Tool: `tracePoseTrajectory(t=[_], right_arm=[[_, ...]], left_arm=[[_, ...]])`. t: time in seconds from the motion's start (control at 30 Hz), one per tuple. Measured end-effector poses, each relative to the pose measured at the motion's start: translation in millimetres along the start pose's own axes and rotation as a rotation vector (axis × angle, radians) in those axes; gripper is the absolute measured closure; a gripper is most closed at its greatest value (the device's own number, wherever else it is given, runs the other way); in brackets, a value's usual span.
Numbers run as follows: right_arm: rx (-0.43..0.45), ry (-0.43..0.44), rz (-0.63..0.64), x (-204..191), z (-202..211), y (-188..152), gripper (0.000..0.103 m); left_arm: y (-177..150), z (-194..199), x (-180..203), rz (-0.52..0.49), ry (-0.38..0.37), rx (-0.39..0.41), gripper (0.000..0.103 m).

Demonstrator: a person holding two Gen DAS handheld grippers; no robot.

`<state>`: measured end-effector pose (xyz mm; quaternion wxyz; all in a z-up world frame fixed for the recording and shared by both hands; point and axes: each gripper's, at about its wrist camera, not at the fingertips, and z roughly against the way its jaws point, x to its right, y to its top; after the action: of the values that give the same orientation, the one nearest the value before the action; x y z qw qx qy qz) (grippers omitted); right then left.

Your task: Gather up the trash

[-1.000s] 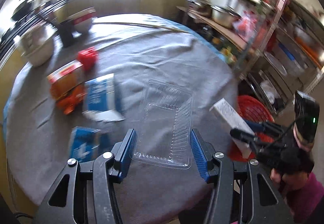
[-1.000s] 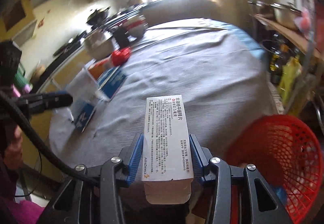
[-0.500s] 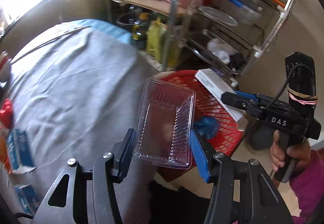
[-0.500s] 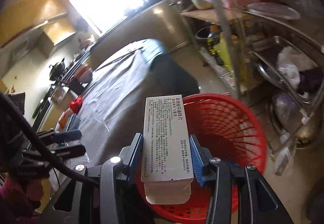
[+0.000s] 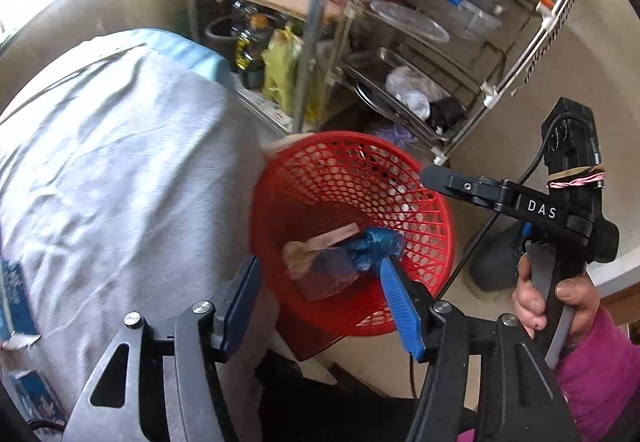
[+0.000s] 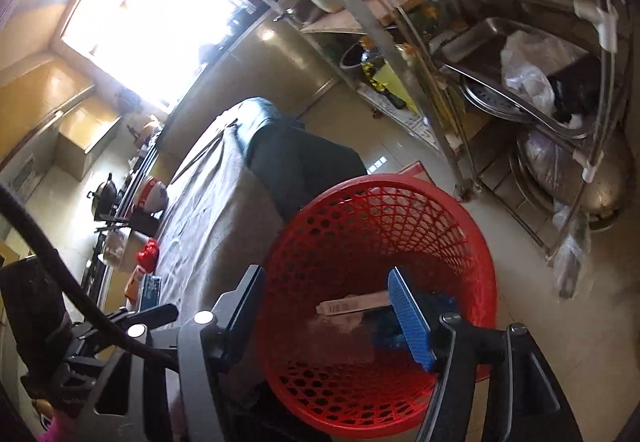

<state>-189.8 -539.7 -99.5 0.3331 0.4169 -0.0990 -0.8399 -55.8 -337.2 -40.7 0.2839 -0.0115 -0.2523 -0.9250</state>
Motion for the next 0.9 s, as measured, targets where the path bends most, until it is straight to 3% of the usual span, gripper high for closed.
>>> tracePoseTrajectory(t=[0.27,0.63,0.9], right_arm=[[-0.05,0.041,0.118,-53.9,-20.5,-11.9,0.035],[-0.082,0.123,0.376,-177.9,-39.9,-34.7,0.035],[-0.13,0.213,0.541,-268.0,-57.8,-64.7,0.035]], left_arm=[[-48.3,63.8,-49.5,0.096,0.209,0.119,0.04],[-142.2,157.6,-147.0,0.467,0.441,0.242,0.04],[-186.0,175.9,-176.3,0.564,0.6,0.256,0.04]])
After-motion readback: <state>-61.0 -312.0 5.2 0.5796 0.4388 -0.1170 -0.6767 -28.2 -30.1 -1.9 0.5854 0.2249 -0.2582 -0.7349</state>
